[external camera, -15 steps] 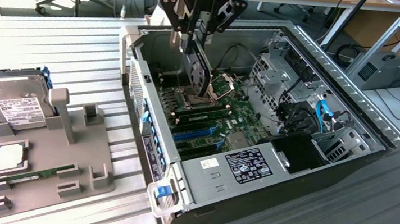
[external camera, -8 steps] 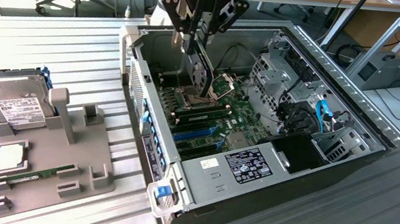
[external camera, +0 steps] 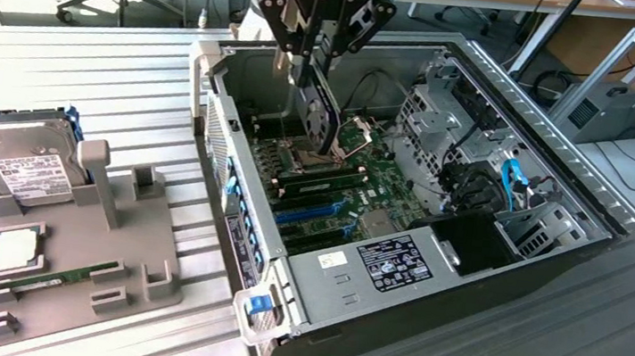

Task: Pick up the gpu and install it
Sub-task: 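Pick up the gpu and move the gpu toward the slot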

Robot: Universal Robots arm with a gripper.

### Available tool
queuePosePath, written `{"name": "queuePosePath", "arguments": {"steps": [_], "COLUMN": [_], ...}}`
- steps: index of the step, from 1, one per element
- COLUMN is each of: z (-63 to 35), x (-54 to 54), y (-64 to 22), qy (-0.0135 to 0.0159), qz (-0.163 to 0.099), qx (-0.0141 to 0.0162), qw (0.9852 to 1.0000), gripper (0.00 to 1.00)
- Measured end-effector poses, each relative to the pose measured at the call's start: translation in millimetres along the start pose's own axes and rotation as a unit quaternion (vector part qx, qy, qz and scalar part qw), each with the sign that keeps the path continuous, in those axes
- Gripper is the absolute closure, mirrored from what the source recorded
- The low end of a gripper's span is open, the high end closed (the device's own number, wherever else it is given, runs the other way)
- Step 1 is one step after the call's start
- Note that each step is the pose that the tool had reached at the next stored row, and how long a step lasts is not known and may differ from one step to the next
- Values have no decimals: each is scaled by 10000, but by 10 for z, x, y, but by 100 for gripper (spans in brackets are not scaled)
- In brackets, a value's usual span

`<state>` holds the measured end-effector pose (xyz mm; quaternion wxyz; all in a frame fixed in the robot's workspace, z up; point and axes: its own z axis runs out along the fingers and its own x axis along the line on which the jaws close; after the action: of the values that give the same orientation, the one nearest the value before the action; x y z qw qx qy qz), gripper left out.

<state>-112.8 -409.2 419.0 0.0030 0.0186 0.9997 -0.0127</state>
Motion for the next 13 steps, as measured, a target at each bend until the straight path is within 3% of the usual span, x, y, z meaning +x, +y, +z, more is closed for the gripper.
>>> {"name": "queuePosePath", "arguments": {"steps": [13], "z": [22], "x": [-62], "y": [3], "qy": [0], "qz": [0], "qx": [12], "qw": [10000], "gripper": [73]}}
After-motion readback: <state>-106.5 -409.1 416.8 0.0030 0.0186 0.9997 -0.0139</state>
